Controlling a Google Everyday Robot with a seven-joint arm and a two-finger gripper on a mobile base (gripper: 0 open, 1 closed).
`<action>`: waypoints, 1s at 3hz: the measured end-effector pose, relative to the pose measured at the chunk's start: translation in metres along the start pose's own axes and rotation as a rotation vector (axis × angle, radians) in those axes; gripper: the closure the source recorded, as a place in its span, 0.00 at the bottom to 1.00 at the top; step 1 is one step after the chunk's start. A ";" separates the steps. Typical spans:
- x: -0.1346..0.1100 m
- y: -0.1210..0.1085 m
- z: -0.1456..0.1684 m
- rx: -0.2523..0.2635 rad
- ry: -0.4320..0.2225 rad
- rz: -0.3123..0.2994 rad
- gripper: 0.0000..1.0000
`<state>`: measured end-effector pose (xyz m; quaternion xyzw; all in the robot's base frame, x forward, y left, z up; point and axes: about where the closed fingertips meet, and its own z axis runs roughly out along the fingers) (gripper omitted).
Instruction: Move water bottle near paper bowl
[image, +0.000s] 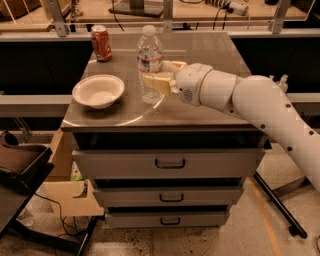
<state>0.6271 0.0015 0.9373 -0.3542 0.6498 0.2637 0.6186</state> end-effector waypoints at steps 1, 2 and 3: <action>0.026 0.008 0.005 0.008 -0.010 0.011 1.00; 0.032 0.011 0.005 0.013 -0.015 0.017 1.00; 0.032 0.012 0.006 0.010 -0.015 0.017 0.83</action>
Offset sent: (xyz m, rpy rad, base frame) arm -0.0006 0.0020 -0.0312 0.0143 0.0024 -0.0115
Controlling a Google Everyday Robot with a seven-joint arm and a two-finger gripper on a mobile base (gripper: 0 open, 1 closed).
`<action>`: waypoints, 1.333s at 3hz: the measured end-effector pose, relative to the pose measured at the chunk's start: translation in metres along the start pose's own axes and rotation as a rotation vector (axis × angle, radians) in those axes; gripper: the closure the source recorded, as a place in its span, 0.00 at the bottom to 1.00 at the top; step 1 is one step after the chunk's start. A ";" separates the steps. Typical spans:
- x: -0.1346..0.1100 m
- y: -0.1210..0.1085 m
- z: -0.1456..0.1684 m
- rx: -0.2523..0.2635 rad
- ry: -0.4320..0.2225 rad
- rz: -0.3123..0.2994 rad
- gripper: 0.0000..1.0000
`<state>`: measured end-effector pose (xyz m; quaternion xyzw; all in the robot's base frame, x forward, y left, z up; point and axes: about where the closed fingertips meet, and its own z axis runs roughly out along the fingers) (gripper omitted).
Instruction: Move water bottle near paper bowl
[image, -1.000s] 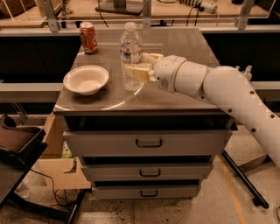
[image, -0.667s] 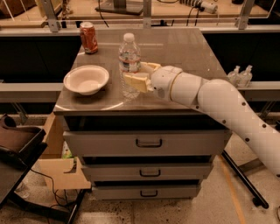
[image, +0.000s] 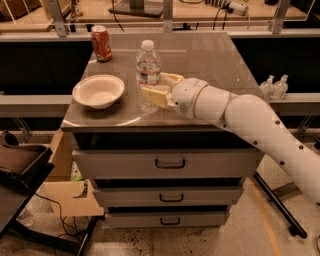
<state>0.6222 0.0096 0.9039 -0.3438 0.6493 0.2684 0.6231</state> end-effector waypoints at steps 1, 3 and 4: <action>0.000 0.001 0.001 -0.003 0.000 -0.001 0.60; -0.001 0.004 0.004 -0.009 -0.001 -0.002 0.13; -0.001 0.006 0.005 -0.012 -0.001 -0.003 0.00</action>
Offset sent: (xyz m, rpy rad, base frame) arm -0.0003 0.0017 0.0001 -0.0002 -0.0003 0.0027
